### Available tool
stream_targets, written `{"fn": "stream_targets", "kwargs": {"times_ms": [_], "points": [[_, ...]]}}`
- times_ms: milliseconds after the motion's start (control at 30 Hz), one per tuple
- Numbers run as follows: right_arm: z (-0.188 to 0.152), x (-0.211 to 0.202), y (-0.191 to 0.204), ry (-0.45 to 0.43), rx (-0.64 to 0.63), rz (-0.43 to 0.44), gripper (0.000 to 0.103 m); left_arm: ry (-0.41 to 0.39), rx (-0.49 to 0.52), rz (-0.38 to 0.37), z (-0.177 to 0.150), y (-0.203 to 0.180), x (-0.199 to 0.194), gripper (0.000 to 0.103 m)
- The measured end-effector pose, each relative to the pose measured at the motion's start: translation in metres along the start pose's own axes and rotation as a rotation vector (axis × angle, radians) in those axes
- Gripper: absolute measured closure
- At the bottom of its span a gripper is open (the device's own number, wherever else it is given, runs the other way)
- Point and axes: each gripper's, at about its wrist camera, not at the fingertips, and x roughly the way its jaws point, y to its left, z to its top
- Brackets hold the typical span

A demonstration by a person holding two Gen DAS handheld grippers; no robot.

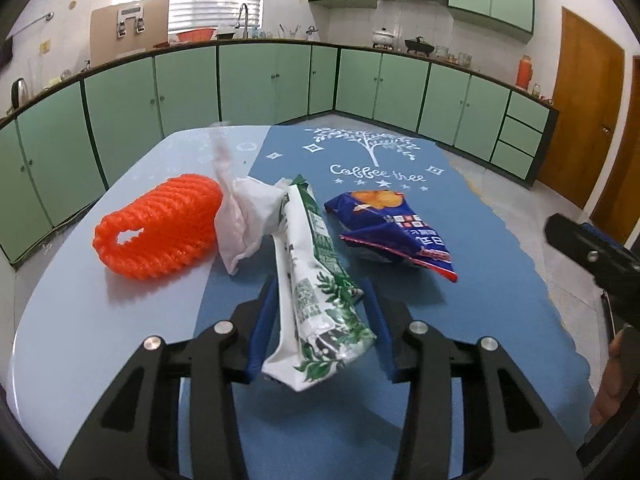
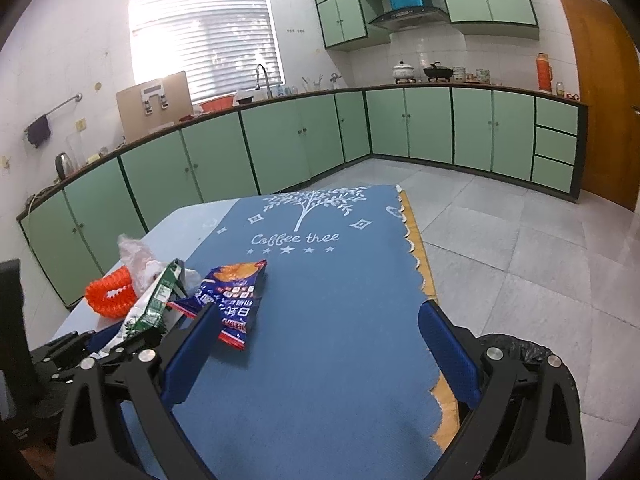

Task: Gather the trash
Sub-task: 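Grasp the green-white drink pouch with the left gripper, then grasp the second blue chip bag with the right gripper while the left gripper holds the pouch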

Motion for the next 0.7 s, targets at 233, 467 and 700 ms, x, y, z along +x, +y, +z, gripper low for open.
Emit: {"fn": "stream_targets", "kwargs": {"times_ms": [233,467,700], "points": [[0.000,-0.001,0.005,0.006,-0.014,0.013,0.008,-0.004,-0.031,-0.006,-0.004,0.009,-0.007,0.061],[0.004,0.012,0.022,0.036,-0.047,0.059,0.011,-0.089,-0.029,-0.016,0.007,0.012,-0.043,0.061],[0.002,0.036,0.054,0.094,-0.085,0.117,0.014,-0.135,-0.034,0.000,0.014,0.019,-0.063,0.061]]}}
